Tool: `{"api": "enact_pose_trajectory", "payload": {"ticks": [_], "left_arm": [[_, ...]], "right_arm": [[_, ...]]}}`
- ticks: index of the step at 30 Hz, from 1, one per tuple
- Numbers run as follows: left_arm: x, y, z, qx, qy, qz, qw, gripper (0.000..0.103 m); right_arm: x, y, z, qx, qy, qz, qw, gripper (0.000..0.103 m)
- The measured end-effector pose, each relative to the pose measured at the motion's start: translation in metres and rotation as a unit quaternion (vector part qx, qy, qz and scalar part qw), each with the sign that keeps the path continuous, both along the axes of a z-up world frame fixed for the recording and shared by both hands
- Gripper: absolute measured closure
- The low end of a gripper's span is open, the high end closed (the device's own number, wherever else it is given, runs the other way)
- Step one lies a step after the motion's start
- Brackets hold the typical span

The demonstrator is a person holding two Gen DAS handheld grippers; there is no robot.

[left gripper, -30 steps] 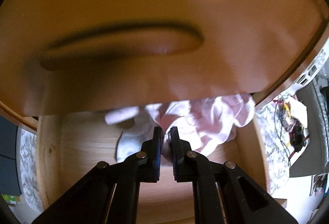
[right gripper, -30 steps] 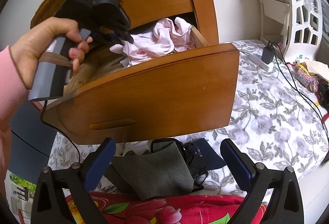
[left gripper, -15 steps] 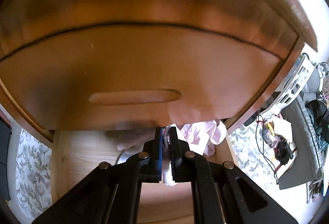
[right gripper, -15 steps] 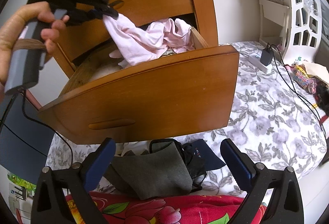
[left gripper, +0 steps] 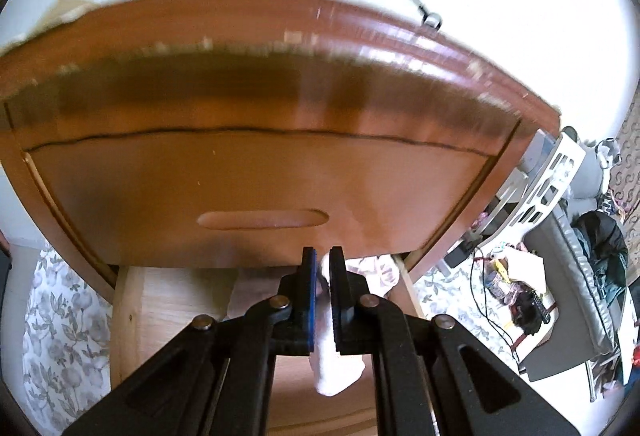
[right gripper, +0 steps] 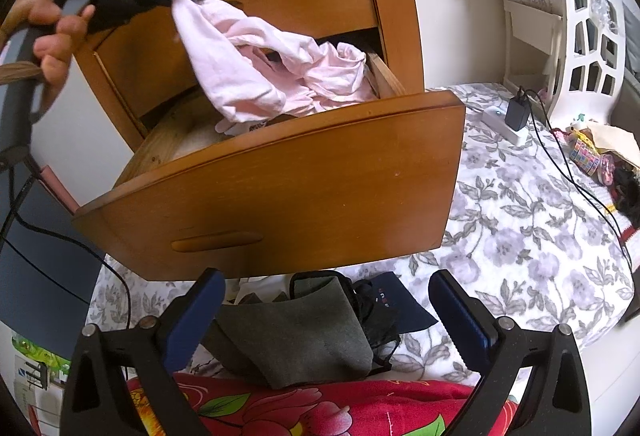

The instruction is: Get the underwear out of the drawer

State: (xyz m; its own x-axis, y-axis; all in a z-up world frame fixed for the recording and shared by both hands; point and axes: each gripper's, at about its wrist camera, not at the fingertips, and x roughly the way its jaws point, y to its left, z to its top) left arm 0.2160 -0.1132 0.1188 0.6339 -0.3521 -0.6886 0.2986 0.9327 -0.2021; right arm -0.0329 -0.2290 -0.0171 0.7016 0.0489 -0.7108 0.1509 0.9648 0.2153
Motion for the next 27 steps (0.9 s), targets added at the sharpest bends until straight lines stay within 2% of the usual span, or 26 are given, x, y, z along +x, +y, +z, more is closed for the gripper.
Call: {"api": "enact_pose_trajectory", "payload": {"ticks": [4,7,10,14,19,20,21,23,25,27], "left_arm": [[-0.010,0.000,0.016,0.008,-0.027,-0.006,0.9996,0.098],[-0.013,-0.001,0.022,0.017,-0.031,-0.012,0.9993,0.098],[-0.008,-0.006,0.011,0.042,-0.003,-0.018,0.9990,0.098],[0.003,-0.012,-0.021,0.072,0.062,-0.028,0.9951,0.098],[0.021,-0.024,-0.076,0.140,0.141,-0.033,0.9794,0.092],[0.025,-0.024,-0.085,0.150,0.153,-0.030,0.9762,0.085],[0.029,-0.026,-0.096,0.163,0.170,-0.033,0.9713,0.071],[0.033,-0.029,-0.114,0.186,0.189,-0.037,0.9635,0.057],[0.036,-0.033,-0.130,0.211,0.206,-0.039,0.9546,0.057],[0.036,-0.037,-0.140,0.213,0.225,-0.054,0.9493,0.055]], "right_arm": [[0.000,0.000,0.000,-0.001,0.000,0.000,1.000,0.000],[0.000,0.000,-0.001,-0.003,0.001,0.000,1.000,0.000],[0.000,0.001,0.000,-0.006,0.000,0.000,1.000,0.000],[0.000,0.001,0.000,-0.006,0.000,0.001,1.000,0.000],[0.000,0.001,0.000,-0.004,0.001,0.002,1.000,0.000],[0.000,0.001,0.000,-0.004,0.001,0.003,1.000,0.000],[0.000,0.000,0.000,-0.003,0.001,0.003,1.000,0.000],[0.001,0.000,0.000,-0.001,0.002,0.003,1.000,0.000],[0.001,0.000,-0.001,0.000,0.002,0.004,1.000,0.000],[0.001,0.000,-0.001,0.001,0.002,0.004,1.000,0.000]]}}
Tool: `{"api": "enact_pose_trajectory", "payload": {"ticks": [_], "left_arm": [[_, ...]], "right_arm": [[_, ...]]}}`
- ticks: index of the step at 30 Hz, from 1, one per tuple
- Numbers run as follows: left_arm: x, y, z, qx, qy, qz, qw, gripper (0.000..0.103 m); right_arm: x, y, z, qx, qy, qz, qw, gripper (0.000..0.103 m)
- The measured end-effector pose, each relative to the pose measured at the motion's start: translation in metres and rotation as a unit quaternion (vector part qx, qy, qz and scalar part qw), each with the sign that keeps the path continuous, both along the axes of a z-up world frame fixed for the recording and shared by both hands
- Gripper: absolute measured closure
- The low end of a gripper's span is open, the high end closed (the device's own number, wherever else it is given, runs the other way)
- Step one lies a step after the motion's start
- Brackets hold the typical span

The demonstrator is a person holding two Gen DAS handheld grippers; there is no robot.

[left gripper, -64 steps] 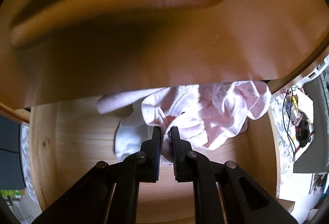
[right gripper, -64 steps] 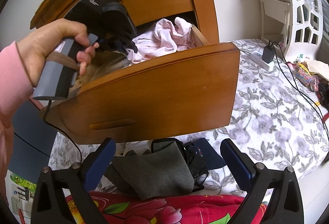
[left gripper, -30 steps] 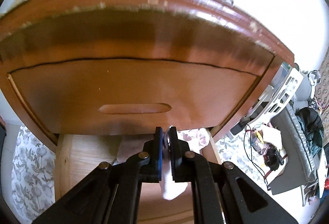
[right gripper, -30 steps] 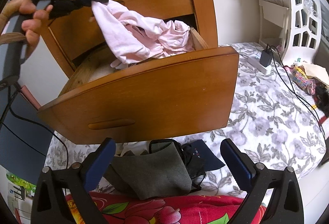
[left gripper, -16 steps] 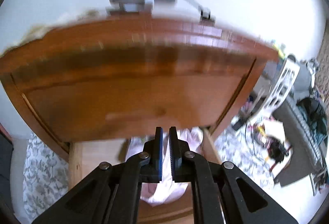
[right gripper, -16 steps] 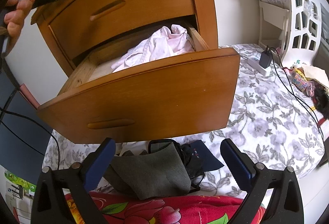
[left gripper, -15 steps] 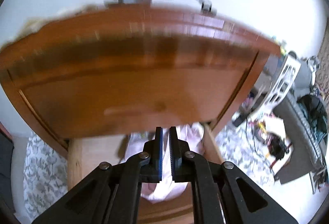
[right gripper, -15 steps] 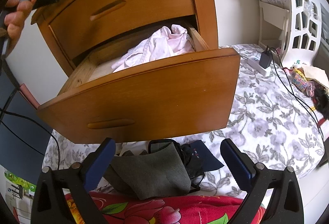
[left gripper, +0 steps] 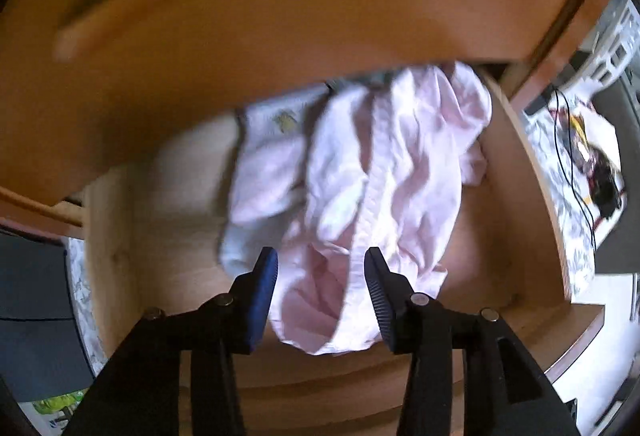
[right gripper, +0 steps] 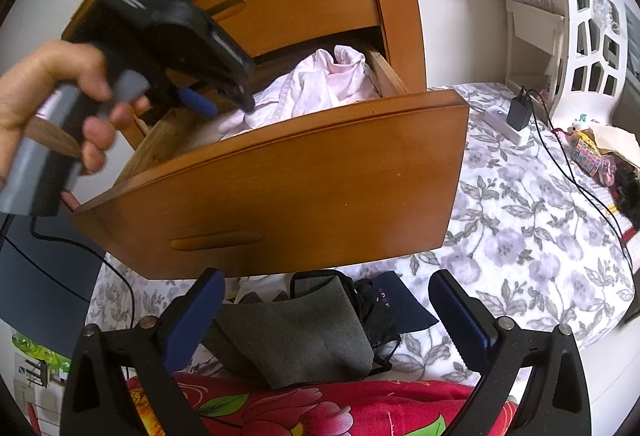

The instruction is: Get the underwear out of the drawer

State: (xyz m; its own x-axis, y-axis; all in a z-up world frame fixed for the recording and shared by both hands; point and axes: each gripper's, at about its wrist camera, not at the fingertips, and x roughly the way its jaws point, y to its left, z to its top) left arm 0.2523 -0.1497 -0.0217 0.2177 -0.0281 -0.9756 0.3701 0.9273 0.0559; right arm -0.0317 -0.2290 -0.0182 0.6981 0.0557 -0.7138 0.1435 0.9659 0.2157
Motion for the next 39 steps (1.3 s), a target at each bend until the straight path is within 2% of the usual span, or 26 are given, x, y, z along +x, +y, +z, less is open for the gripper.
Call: {"api": "enact_pose_trajectory", "payload": {"ticks": [2,4,10,11,12,15,17,23,29,33,39], "left_arm": [[-0.003,-0.005,-0.009,0.002,0.023,-0.013,0.9997,0.052],[-0.008,-0.012,-0.018,0.023,0.038,-0.032,0.9985,0.052],[-0.016,-0.027,-0.034,0.068,0.051,-0.062,0.9945,0.052],[-0.016,-0.030,-0.035,0.072,0.049,-0.065,0.9941,0.055],[-0.018,-0.029,-0.036,0.077,0.048,-0.072,0.9932,0.066],[-0.021,-0.035,-0.037,0.074,0.049,-0.078,0.9930,0.088],[-0.023,-0.036,-0.034,0.077,0.028,-0.082,0.9933,0.093],[-0.020,-0.030,-0.008,0.065,-0.022,-0.075,0.9948,0.094],[-0.022,-0.026,0.027,0.048,-0.091,-0.051,0.9934,0.095],[-0.025,-0.025,0.056,0.020,-0.145,-0.031,0.9888,0.095],[-0.028,-0.016,0.092,-0.015,-0.217,-0.006,0.9760,0.096]], "right_arm": [[0.000,0.000,0.000,0.002,0.001,0.000,1.000,0.000],[0.001,0.000,-0.001,0.003,0.002,0.000,1.000,0.000],[0.001,0.000,-0.001,0.003,0.002,0.000,1.000,0.000],[0.001,0.000,-0.001,0.003,0.002,0.000,1.000,0.000],[0.001,0.000,-0.001,0.003,0.001,0.000,1.000,0.000],[0.001,0.000,-0.001,0.003,0.001,0.000,1.000,0.000],[0.001,0.000,-0.001,0.003,0.001,0.000,1.000,0.000],[0.001,0.000,-0.001,0.003,0.002,0.000,1.000,0.000],[0.002,0.000,-0.001,0.003,0.002,0.000,1.000,0.000],[0.001,0.000,-0.001,0.003,0.001,0.000,1.000,0.000],[0.001,0.000,-0.001,0.003,0.001,0.000,1.000,0.000]]}}
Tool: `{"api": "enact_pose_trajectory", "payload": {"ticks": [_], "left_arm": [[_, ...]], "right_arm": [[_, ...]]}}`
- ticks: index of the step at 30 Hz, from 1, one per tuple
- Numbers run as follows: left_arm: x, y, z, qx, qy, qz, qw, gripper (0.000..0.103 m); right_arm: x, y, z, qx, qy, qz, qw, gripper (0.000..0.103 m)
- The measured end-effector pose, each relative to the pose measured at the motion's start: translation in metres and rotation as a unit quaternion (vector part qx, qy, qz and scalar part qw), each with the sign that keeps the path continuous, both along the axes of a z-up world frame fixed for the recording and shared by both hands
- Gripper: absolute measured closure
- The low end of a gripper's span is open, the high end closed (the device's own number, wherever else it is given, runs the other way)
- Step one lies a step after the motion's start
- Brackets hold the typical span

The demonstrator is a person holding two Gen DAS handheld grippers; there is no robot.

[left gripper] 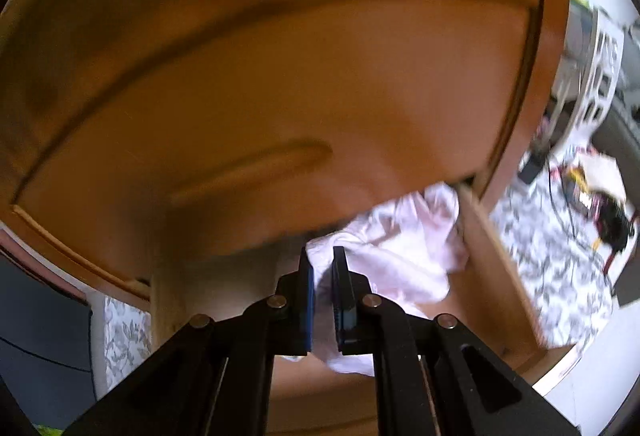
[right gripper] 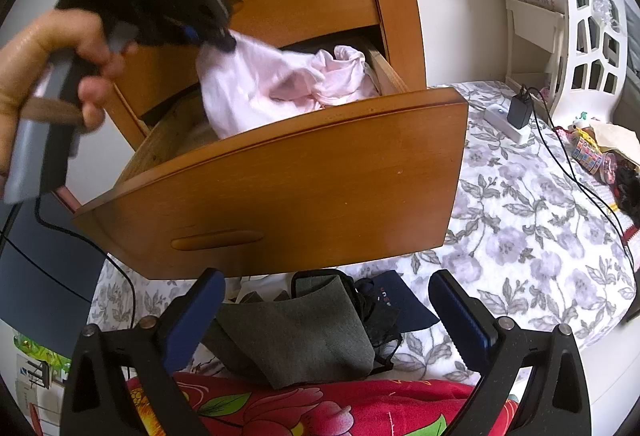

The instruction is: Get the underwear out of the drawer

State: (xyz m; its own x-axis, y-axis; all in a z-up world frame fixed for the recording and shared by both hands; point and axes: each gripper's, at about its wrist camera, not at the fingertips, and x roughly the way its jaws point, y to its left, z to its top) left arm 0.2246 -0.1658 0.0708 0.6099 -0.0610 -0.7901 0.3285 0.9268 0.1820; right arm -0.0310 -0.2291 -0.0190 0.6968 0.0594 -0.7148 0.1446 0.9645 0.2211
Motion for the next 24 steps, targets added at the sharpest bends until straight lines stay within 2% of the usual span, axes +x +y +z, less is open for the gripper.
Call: {"api": "enact_pose_trajectory", "payload": {"ticks": [10,17,24], "left_arm": [[-0.023,0.018,0.046,-0.057,-0.085,0.019,0.9946,0.096],[-0.036,0.026,0.070,-0.089,-0.114,0.021,0.9893,0.096],[-0.059,0.044,0.112,-0.109,-0.148,0.019,0.9828,0.096]], "right_arm": [[0.000,0.000,0.000,0.001,0.000,0.000,1.000,0.000],[0.000,0.000,0.000,-0.001,-0.001,-0.001,1.000,0.000],[-0.001,0.000,0.000,-0.004,-0.001,-0.003,1.000,0.000]]}}
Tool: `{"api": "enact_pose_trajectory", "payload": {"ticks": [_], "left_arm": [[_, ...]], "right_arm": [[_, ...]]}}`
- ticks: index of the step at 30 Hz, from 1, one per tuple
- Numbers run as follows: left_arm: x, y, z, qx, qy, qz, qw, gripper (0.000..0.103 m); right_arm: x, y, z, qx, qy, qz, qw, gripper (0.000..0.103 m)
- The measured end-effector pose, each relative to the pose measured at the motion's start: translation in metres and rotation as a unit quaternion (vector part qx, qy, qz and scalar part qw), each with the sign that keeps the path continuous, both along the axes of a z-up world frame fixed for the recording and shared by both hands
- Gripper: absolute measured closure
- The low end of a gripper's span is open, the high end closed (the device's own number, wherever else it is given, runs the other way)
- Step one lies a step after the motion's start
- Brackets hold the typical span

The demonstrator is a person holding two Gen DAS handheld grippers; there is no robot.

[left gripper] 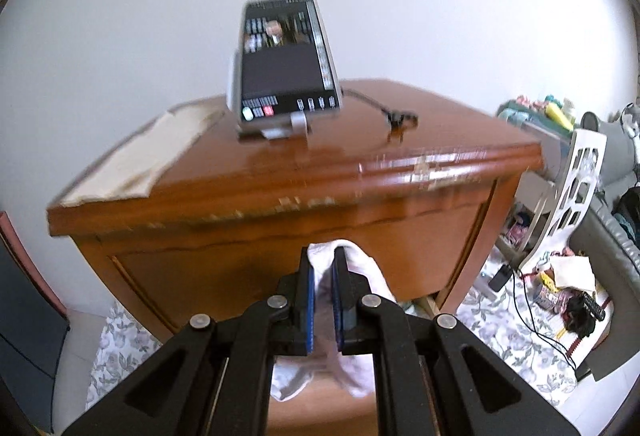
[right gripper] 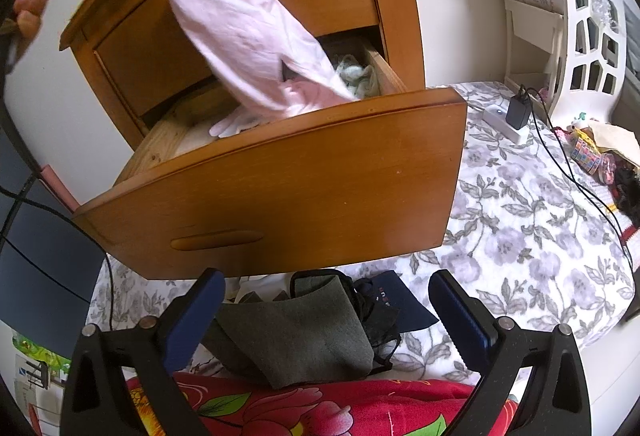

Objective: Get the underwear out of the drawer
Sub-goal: 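Raise the pink garment clear of the drawer with the left gripper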

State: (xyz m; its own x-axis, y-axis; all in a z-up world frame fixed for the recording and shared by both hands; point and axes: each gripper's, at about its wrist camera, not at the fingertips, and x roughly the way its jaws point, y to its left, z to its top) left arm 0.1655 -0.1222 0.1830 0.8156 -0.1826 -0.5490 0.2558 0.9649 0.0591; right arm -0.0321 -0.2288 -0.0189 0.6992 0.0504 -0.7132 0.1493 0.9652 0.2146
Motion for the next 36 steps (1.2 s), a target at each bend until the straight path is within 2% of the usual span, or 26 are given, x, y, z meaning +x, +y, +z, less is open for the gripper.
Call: {"api": "enact_pose_trajectory", "payload": {"ticks": [8,13,20,25,31,36], "left_arm": [[-0.026,0.015,0.038,-0.009,-0.037,-0.002,0.9993,0.096],[-0.045,0.031,0.062,-0.030,-0.057,-0.007,0.9979,0.096],[-0.089,0.057,0.097,-0.049,-0.098,-0.022,0.9938,0.096],[-0.122,0.075,0.115,-0.068,-0.105,-0.042,0.9912,0.096],[-0.161,0.087,0.120,-0.062,-0.111,-0.067,0.9897,0.096],[-0.184,0.087,0.101,-0.042,-0.091,-0.089,0.9909,0.096]], "right_arm": [[-0.002,0.002,0.001,-0.004,-0.001,-0.002,1.000,0.000],[-0.002,0.001,0.002,-0.003,-0.001,-0.004,1.000,0.000],[-0.003,0.002,0.004,-0.009,-0.004,-0.006,1.000,0.000],[-0.003,0.005,0.005,-0.014,-0.005,-0.006,1.000,0.000],[-0.003,0.006,0.006,-0.022,-0.005,-0.007,1.000,0.000],[-0.004,0.007,0.006,-0.027,-0.005,-0.008,1.000,0.000]]}}
